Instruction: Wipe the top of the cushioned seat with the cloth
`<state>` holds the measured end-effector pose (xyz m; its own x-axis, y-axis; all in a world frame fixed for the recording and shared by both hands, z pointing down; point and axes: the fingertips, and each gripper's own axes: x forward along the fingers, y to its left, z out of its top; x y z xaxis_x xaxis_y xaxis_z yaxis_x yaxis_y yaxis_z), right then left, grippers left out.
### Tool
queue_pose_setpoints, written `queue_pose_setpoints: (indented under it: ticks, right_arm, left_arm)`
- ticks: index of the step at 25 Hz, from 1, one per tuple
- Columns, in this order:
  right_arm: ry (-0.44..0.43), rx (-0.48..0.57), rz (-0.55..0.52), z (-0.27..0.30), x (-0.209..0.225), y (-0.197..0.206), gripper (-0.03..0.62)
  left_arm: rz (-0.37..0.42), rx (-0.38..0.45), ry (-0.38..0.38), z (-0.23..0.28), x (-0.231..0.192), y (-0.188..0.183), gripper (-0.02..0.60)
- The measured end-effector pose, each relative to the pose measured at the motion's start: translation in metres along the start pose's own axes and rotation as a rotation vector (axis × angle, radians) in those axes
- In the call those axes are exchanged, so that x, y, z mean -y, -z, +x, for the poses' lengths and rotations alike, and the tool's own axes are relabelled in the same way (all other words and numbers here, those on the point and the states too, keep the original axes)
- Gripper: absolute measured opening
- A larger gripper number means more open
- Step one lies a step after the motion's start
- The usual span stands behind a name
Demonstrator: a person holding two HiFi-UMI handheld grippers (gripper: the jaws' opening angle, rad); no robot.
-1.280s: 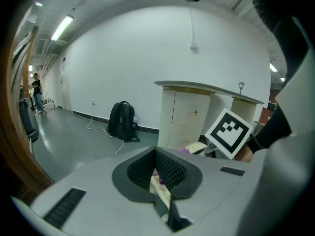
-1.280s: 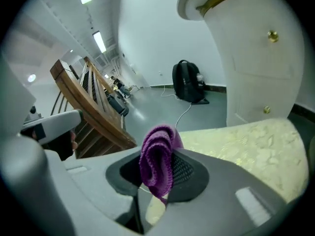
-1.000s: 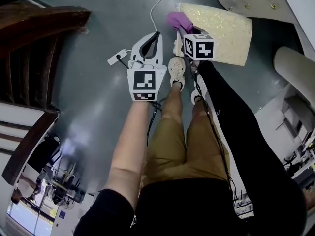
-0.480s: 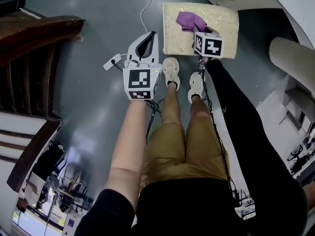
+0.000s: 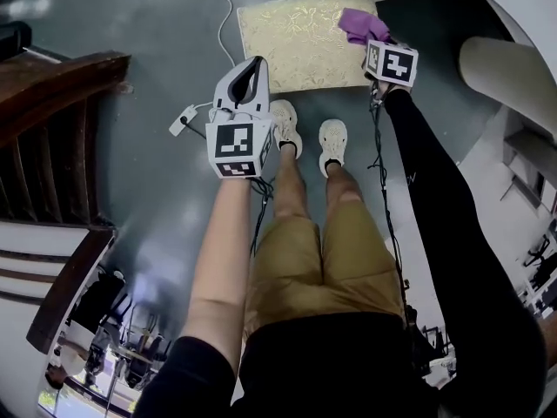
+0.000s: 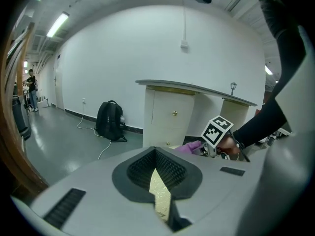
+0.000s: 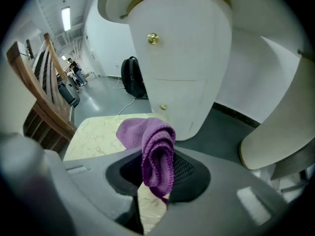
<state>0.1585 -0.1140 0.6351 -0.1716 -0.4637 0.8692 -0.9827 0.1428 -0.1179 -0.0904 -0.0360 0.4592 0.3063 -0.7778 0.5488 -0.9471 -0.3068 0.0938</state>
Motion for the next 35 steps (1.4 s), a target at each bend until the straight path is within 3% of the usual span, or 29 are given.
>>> queue_pose_setpoints:
  ticks: [5,8,13,18,22,26,35]
  right_arm:
    - [0.123,0.016,-0.01,-0.021,0.067,-0.006,0.086]
    - [0.147,0.034,0.03,-0.04,0.087,0.001,0.086]
    - [0.115,0.077,0.058,-0.059,0.088,0.012,0.086]
    - [0.085,0.128,0.107,-0.074,0.067,0.026,0.086]
    - [0.008,0.192,0.072,-0.077,0.014,0.018,0.086]
    - [-0.1,0.224,0.009,-0.076,-0.069,0.013,0.086]
    - [-0.369,0.161,-0.056,-0.058,-0.269,0.032,0.086]
  left_arm:
    - [0.024,0.006,-0.007,0.001,0.024,-0.009,0.008]
    - [0.029,-0.02,0.007,-0.005,0.037,-0.007,0.008]
    - [0.027,-0.027,0.033,-0.01,0.051,-0.008,0.008]
    - [0.084,-0.016,0.101,-0.011,0.057,-0.005,0.008]
    - [0.092,-0.005,0.101,-0.017,0.033,-0.004,0.008]
    - [0.091,0.005,0.084,-0.033,-0.005,0.003,0.008]
    - [0.039,-0.016,0.059,-0.063,-0.075,0.033,0.008]
